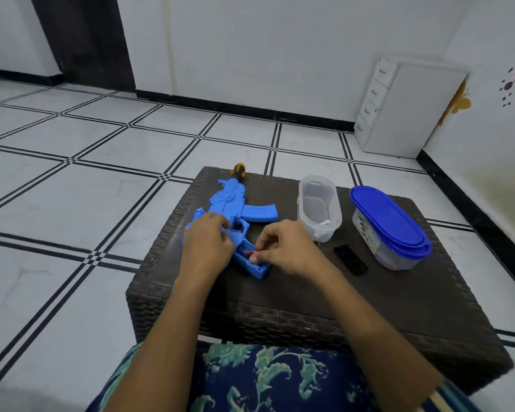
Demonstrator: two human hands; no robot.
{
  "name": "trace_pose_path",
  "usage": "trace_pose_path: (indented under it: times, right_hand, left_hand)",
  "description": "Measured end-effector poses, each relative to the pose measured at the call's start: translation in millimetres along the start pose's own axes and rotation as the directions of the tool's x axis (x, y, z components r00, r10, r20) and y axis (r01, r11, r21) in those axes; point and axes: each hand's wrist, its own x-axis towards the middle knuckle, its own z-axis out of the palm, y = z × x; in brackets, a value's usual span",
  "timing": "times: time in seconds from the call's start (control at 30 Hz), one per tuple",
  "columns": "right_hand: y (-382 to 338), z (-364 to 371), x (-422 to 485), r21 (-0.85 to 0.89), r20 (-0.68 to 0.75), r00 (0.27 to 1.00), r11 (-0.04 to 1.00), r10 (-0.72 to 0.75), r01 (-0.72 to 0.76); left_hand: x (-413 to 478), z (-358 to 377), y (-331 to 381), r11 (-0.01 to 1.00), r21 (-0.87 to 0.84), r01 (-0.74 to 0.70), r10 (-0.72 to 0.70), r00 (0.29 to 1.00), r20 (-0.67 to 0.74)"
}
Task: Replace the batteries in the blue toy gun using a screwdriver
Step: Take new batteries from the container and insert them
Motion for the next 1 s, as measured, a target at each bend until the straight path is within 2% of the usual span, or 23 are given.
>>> trace_pose_path:
  times: [0.1,0.33,0.5,0.63,0.8,1.0]
  right_hand:
    - [-3.9,-1.3,-2.4,-0.029,0.055,0.998,0.999,-0.013,0.015]
    - [-16.4,-0.7,3.4,-0.171,0.220,0.973,0.980,-0.064,0.103]
    - [-15.6,7.7,6.1,-0.246,0.150,0.985,0.961,-0.089,0.124]
    - [-12.7,5.2,5.2,-0.547,0.026,0.983,0.820,-0.184,0.168]
    - [-6.1,0.6,8.4,-0.425,0.105,0.989,0.894,-0.106,0.141]
    - [-6.4,15.3,13.6,-0.381,0.006,0.989,0.914,-0.146,0.138]
  left_hand:
    - [3.4,0.2,-6.3,0.999,0.044,-0.022,0.020,0.998,0.058]
    - [8.4,6.6,-1.7,1.000,-0.023,0.019,-0.017,0.997,0.080]
    - [7.9,9.5,0.1,0.999,-0.023,0.030,-0.029,0.998,0.063]
    - [7.4,9.5,1.7,0.998,-0.026,0.050,-0.048,0.997,0.064]
    - [6.5,8.1,3.3,0.998,-0.014,0.057,-0.056,0.997,0.056]
    - [8.9,12.0,-2.1,0.995,-0.071,0.072,-0.067,0.995,0.068]
